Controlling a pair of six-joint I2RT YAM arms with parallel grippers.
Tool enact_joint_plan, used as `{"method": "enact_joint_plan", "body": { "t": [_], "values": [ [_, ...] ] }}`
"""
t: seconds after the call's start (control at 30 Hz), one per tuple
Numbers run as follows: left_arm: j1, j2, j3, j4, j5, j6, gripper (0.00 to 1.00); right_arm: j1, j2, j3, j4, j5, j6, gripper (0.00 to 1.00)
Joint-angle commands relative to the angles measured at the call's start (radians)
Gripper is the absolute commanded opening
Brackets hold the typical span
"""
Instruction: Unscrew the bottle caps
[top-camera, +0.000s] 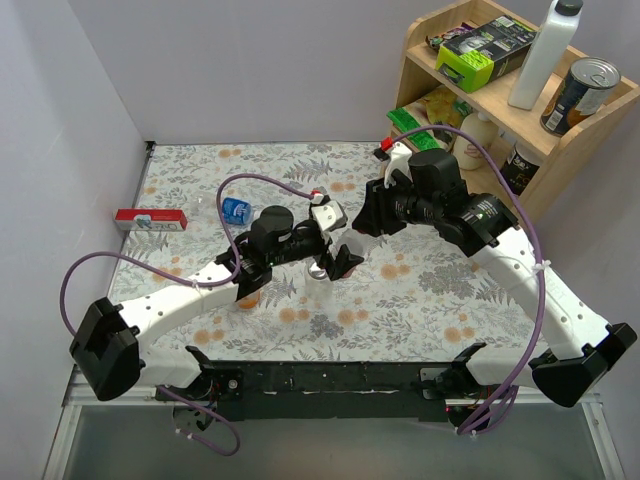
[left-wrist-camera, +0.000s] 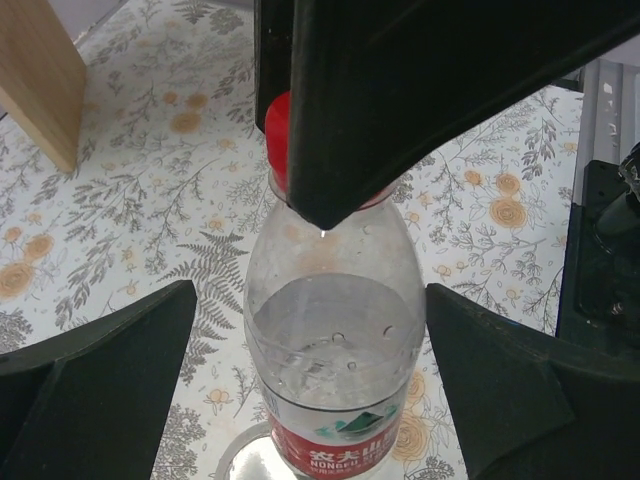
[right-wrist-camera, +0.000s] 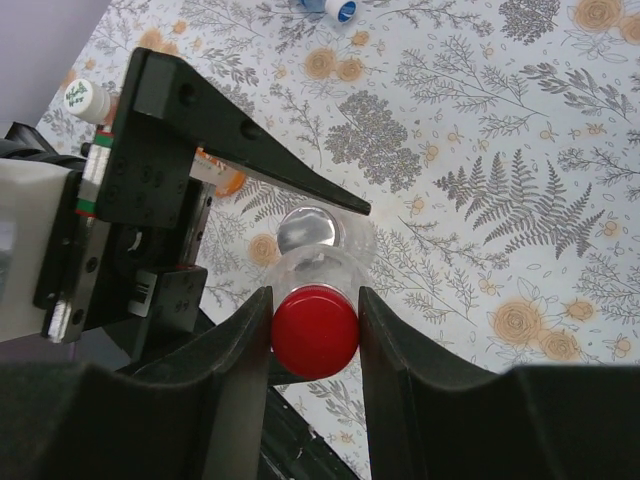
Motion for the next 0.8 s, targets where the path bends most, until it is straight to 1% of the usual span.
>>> {"method": "enact_joint_plan", "body": {
  "t": [0.0, 0.17, 0.2, 0.23, 0.33, 0.37, 0.43, 0.47, 0.6, 0.7, 0.77],
  "values": [
    [-0.004, 0.010, -0.007, 0.037, 0.012, -0.036, 0.98, 0.001, -0.009, 0.057, 0.038, -0.058, 0.005, 0.01],
    [-0.004, 0.022, -0.006, 0.050, 0.030, -0.062, 0.98, 0.001, -0.015, 0.045, 0.066, -0.104, 0.021, 0.01],
    [-0.004, 0.022, -0.004, 0.051, 0.032, -0.073, 0.97, 0.000, -0.013, 0.043, 0.066, -0.104, 0.019, 0.01],
    [-0.003, 0.021, -0.006, 0.053, 0.038, -0.074, 0.87, 0.000, -0.013, 0.043, 0.064, -0.104, 0.018, 0.01],
    [-0.004, 0.013, -0.015, 0.070, 0.048, -0.087, 0.74, -0.002, -0.016, 0.034, 0.069, -0.101, 0.019, 0.01],
    [-0.004, 0.010, -0.015, 0.070, 0.055, -0.085, 0.66, -0.004, -0.018, 0.026, 0.070, -0.100, 0.019, 0.01],
    [-0.004, 0.015, -0.004, 0.055, 0.070, -0.085, 0.57, -0.010, -0.030, 0.016, 0.084, -0.104, 0.016, 0.01],
    [-0.003, 0.016, 0.002, 0.047, 0.078, -0.085, 0.49, -0.013, -0.032, 0.008, 0.087, -0.110, 0.015, 0.01],
    [0.005, 0.025, 0.023, 0.024, 0.140, -0.093, 0.42, -0.025, -0.050, -0.007, 0.095, -0.129, -0.017, 0.01],
    [0.036, 0.025, 0.032, 0.037, 0.235, -0.128, 0.38, -0.034, -0.071, -0.026, 0.113, -0.156, -0.047, 0.01],
    [0.071, 0.024, 0.039, 0.056, 0.333, -0.165, 0.38, -0.039, -0.082, -0.040, 0.126, -0.175, -0.068, 0.01]
  ]
}}
